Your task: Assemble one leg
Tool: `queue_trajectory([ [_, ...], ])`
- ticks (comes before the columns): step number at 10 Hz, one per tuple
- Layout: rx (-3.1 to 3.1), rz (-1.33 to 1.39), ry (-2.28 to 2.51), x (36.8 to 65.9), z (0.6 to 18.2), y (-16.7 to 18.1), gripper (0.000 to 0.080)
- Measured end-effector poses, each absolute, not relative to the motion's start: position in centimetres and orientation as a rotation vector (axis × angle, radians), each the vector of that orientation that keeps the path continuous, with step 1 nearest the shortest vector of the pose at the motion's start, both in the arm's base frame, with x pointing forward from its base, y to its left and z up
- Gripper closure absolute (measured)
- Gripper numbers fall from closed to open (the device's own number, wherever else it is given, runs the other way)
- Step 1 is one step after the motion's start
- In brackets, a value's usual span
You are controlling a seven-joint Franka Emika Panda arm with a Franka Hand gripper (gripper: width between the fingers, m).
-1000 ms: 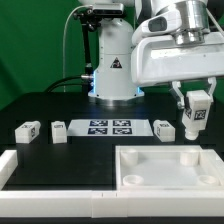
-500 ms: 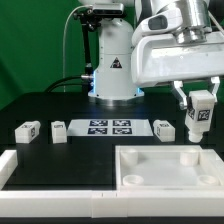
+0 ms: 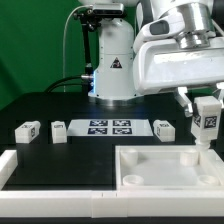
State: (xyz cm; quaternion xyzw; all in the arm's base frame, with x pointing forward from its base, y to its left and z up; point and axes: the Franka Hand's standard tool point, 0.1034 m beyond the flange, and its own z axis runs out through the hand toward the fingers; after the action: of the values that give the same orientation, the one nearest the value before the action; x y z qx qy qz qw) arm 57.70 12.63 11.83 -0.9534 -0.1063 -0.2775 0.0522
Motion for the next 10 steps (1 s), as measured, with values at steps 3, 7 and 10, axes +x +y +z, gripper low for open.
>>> queue_trajectory([
  [3,-2.891,-0.858,-0.325,59.0,11.5,12.9,0.0506],
  [7,-2.897,-0.868,-0.363,60.3,10.6,12.1,0.0506],
  [10,-2.898,-0.866,-0.363,60.3,10.6,12.0,0.0506],
])
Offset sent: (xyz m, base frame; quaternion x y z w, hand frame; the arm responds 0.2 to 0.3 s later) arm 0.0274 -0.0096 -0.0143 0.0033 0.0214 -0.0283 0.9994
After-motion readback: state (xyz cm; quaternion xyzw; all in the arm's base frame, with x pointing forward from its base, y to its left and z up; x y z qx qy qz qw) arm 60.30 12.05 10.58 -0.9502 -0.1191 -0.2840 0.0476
